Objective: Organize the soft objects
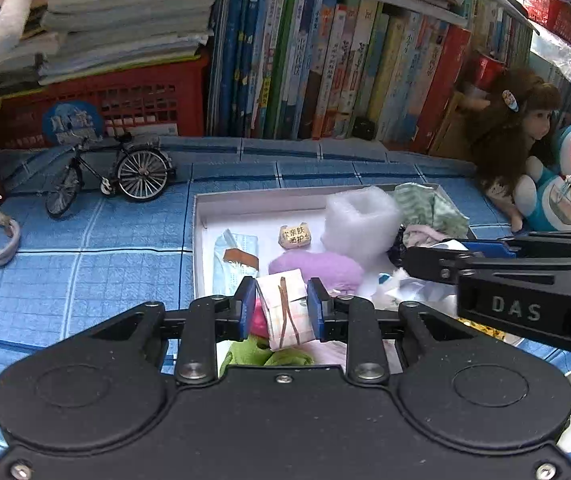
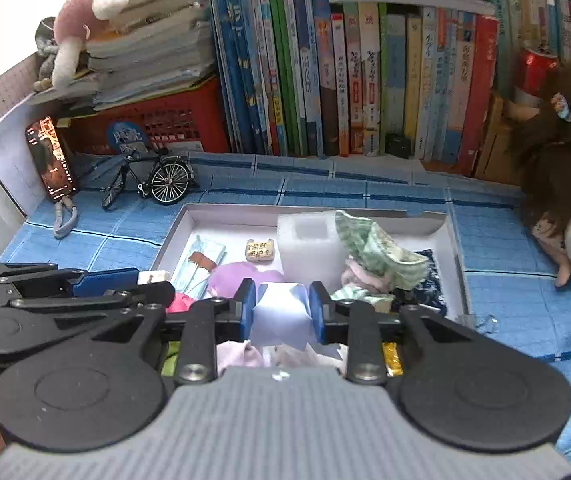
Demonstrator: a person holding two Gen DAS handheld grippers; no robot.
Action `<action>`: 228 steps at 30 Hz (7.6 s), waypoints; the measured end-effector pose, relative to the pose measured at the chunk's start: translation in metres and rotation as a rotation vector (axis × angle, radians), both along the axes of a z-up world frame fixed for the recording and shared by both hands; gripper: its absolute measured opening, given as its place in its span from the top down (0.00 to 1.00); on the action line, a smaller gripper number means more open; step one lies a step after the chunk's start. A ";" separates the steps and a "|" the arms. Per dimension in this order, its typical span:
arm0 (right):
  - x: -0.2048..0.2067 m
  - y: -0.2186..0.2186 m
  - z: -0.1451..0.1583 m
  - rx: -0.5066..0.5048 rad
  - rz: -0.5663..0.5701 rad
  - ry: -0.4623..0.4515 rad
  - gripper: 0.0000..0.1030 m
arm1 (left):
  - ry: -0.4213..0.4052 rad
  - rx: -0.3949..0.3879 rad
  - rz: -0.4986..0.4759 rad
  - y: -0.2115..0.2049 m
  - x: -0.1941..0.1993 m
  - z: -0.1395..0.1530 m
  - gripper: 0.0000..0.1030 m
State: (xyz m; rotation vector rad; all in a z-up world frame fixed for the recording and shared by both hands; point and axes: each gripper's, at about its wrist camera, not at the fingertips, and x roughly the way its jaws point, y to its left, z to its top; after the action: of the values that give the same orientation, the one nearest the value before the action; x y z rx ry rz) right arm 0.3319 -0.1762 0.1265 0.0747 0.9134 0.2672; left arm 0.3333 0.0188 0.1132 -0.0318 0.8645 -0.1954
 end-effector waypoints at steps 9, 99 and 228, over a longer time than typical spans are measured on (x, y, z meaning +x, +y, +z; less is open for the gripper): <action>0.013 0.008 -0.019 -0.031 -0.022 0.026 0.65 | 0.034 -0.015 0.005 0.002 0.016 -0.019 0.74; -0.309 -0.067 0.029 -0.128 -0.097 -0.717 0.00 | -0.457 -0.007 0.113 -0.001 -0.309 -0.024 0.00; -0.273 -0.062 -0.095 -0.147 -0.144 -0.282 0.00 | -0.248 0.118 0.149 -0.018 -0.280 -0.122 0.00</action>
State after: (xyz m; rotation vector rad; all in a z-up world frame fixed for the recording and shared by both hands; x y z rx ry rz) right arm 0.0585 -0.2385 0.0315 -0.0330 0.6412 0.0734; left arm 0.0536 0.0005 -0.0090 0.0371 0.6222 -0.0072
